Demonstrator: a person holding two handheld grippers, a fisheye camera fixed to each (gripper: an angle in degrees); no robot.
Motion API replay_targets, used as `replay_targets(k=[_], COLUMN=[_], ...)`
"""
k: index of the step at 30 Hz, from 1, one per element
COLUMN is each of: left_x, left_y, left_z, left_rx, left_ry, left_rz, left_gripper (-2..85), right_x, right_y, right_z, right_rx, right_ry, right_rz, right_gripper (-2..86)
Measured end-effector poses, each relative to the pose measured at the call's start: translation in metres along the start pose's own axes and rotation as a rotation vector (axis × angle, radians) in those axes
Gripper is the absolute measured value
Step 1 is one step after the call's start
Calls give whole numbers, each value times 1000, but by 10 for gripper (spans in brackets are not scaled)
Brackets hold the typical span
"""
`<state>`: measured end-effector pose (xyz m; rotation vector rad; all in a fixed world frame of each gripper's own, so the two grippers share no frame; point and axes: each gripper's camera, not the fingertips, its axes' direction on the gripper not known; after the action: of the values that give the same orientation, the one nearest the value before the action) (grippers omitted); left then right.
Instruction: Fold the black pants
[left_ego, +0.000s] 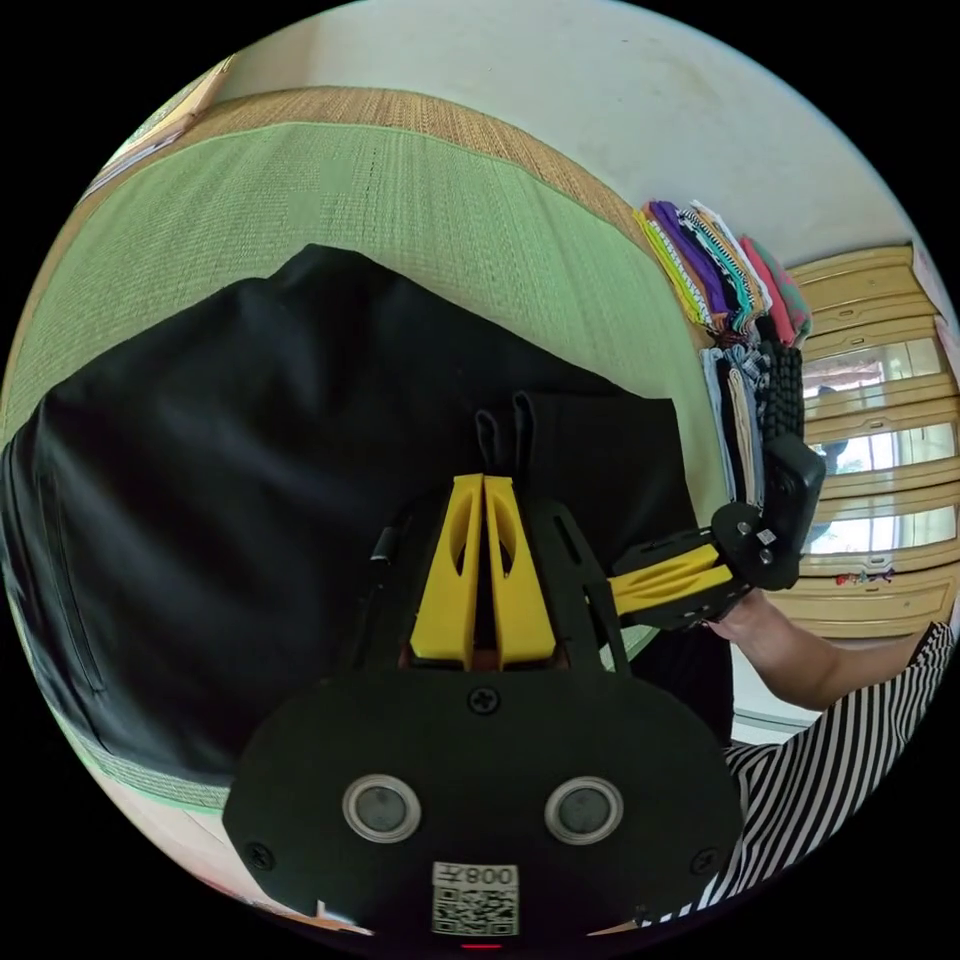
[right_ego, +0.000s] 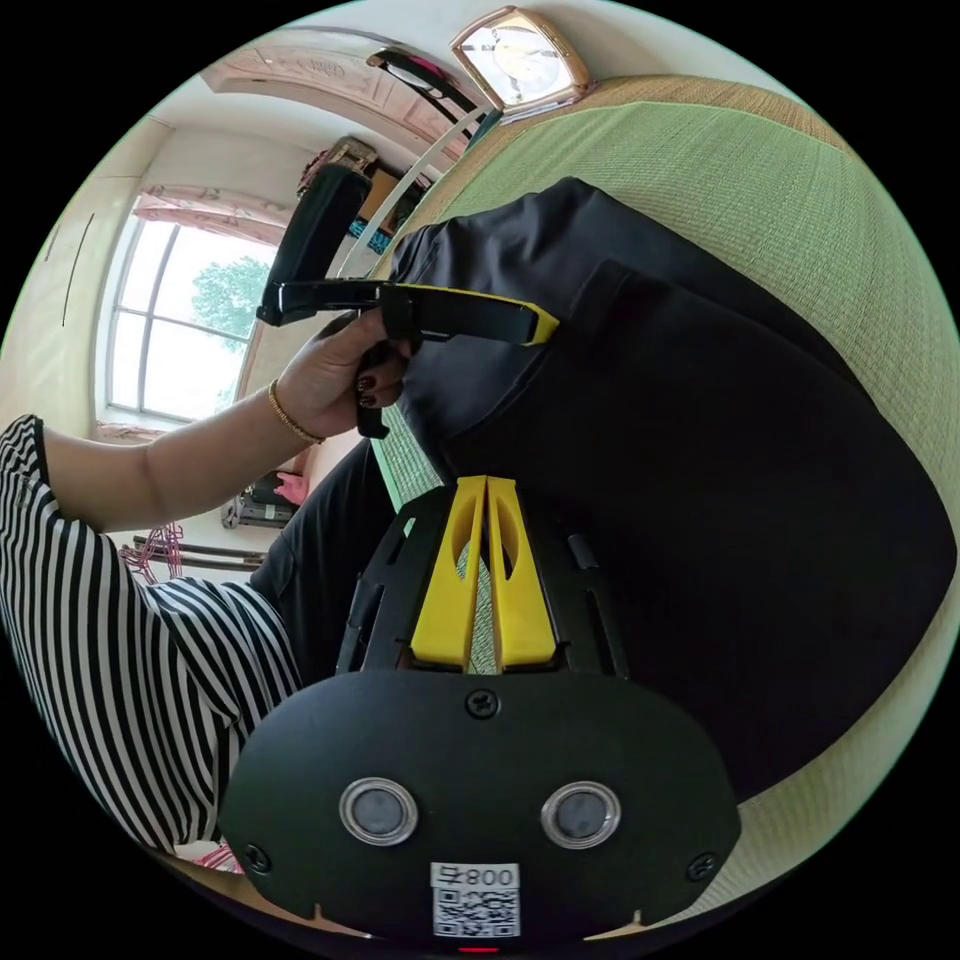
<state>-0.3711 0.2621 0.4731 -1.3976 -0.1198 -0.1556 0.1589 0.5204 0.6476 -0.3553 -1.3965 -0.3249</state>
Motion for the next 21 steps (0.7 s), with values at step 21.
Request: replay_targets(k=[21], left_x=[109], left_y=[34], left_z=[117], left_rx=[-159], left_ry=[-24], left_rz=[230], left_gripper=[1], right_x=[25], right_y=[173], right_z=[-141], right_rx=[379], right_ry=[-135], right_rz=[448], right_gripper=[0])
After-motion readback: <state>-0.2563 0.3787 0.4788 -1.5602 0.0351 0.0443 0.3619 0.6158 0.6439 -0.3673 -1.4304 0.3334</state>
